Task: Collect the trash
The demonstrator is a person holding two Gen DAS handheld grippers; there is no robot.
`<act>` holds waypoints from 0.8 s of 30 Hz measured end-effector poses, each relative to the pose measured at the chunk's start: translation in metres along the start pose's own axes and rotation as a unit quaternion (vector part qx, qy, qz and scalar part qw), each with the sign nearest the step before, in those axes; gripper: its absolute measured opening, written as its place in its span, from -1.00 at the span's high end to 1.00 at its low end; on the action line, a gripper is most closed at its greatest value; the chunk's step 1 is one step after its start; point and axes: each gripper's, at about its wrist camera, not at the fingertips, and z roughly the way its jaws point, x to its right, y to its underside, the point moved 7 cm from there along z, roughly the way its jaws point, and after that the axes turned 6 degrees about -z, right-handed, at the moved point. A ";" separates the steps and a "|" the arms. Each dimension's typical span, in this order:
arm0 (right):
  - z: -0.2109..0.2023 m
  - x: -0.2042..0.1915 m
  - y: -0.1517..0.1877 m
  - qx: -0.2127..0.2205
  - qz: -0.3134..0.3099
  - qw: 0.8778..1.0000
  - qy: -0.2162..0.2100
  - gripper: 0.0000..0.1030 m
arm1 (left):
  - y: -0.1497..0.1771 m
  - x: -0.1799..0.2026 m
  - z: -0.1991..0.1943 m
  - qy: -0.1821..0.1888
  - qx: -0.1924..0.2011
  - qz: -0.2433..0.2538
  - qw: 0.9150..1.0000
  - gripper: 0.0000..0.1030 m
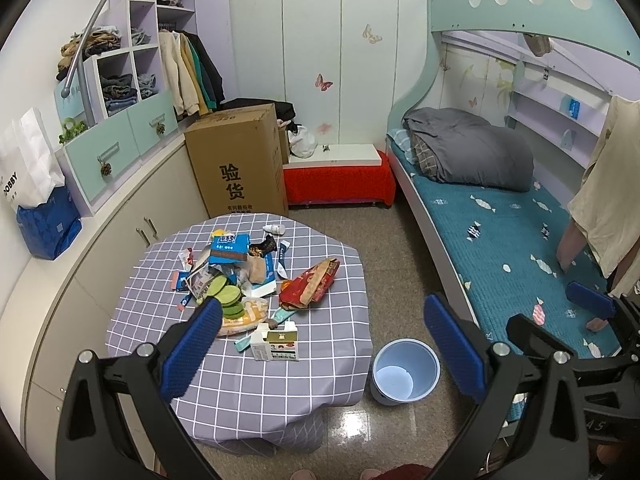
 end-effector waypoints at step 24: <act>0.012 0.032 0.023 -0.045 0.021 0.998 -0.036 -0.90 | 0.027 0.014 0.011 -0.023 -0.048 -0.020 0.998 -0.91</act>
